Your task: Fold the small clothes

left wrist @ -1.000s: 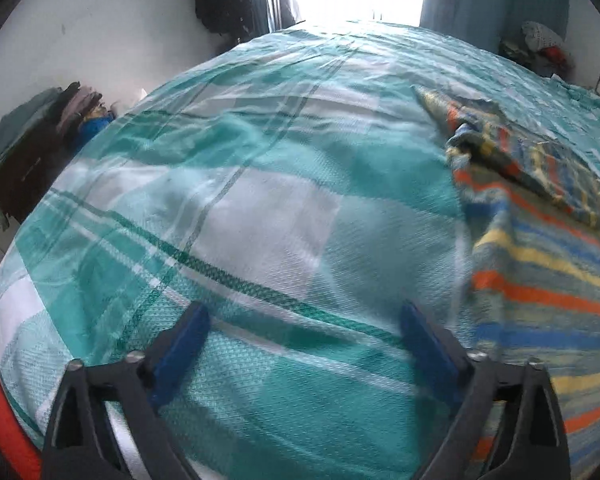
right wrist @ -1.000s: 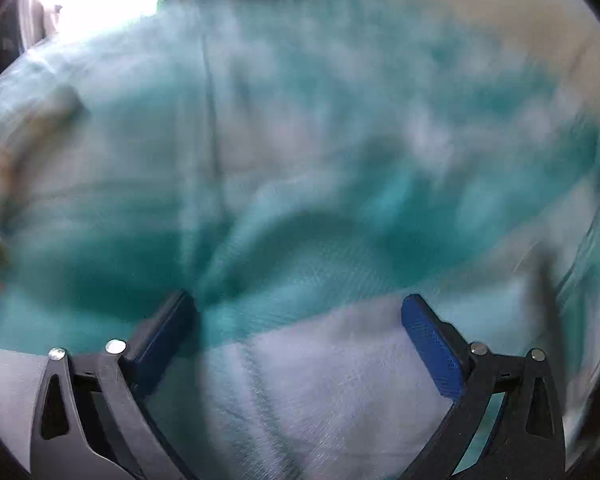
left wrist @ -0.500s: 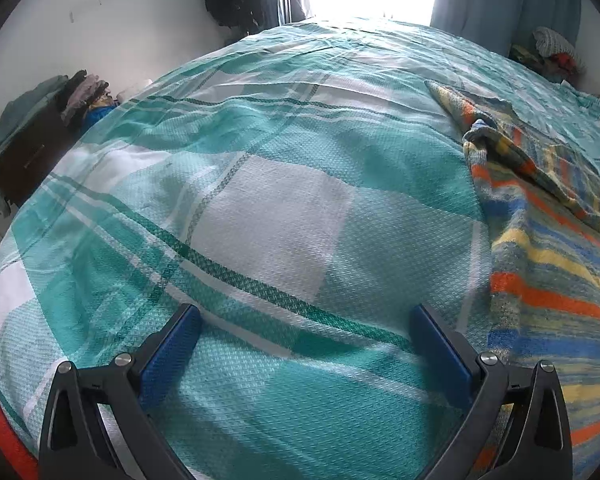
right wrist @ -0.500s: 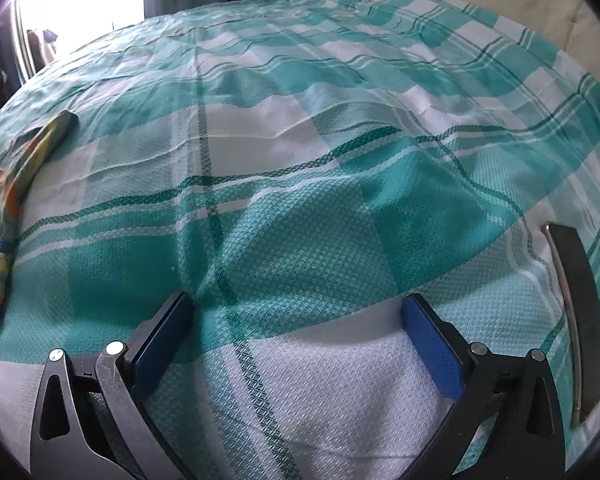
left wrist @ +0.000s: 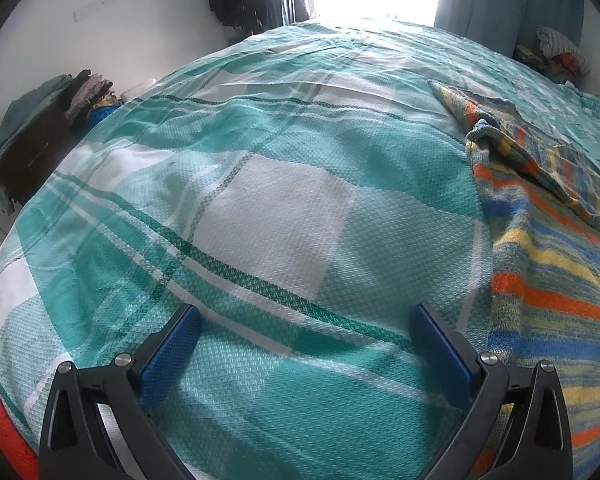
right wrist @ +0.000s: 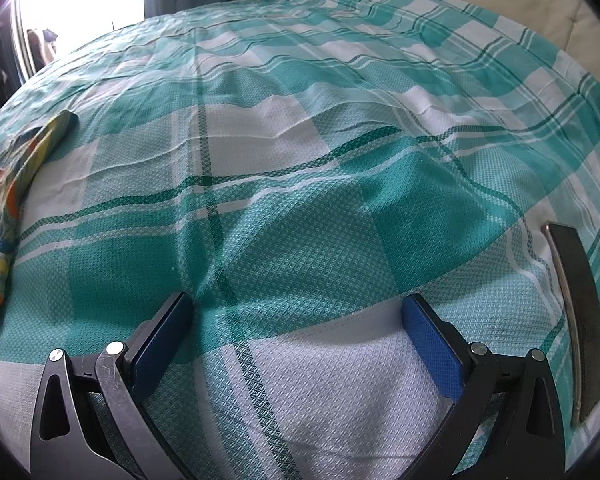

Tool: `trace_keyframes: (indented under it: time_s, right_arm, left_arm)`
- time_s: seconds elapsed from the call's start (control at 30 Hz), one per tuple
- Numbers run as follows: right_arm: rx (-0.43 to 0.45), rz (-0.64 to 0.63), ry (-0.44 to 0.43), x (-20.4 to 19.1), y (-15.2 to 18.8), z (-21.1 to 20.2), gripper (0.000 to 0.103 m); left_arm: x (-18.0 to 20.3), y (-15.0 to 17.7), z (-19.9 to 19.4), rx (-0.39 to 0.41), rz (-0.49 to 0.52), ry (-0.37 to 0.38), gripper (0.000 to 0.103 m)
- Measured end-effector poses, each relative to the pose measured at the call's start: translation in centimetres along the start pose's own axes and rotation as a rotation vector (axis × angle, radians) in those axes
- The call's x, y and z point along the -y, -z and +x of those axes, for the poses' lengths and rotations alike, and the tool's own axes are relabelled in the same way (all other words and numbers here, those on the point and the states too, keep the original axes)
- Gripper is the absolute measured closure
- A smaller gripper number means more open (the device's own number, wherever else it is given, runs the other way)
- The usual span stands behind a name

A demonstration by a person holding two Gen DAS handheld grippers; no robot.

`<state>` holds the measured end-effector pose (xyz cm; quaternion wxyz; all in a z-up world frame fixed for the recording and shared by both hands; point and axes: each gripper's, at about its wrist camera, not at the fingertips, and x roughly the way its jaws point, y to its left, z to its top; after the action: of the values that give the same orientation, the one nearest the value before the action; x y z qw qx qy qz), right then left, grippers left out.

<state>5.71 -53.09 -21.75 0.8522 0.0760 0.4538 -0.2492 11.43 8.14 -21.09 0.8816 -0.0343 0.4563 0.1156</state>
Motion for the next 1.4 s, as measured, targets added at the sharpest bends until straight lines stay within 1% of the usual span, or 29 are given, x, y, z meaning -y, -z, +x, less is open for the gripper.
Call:
trace_keyframes:
  time_s: [0.07,0.27,0.47,0.8,1.23,1.4]
  right_arm:
    - [0.000,0.000,0.000,0.00,-0.01,0.01,0.000]
    - [-0.001,-0.001,0.000,-0.01,-0.01,0.00,0.000]
    - [-0.001,-0.001,0.000,-0.01,-0.02,0.00,0.000]
    - [-0.001,-0.001,0.001,0.00,-0.02,0.00,0.000]
    - [-0.001,-0.002,0.001,0.00,-0.02,-0.01,0.000]
    - [-0.002,-0.002,0.001,0.00,-0.03,-0.01,0.000]
  left_arm:
    - [0.09,0.10,-0.01,0.009,0.002,-0.005,0.000]
    - [-0.02,-0.02,-0.11,-0.002,-0.002,0.000,0.000]
    - [0.21,0.10,-0.19,0.011,0.007,-0.021,0.000]
    - [0.32,0.09,-0.10,0.008,0.009,-0.027,0.000]
    - [0.61,-0.14,0.12,-0.011,0.012,-0.050,0.000]
    - [0.66,-0.36,0.33,-0.030,0.008,-0.057,0.000]
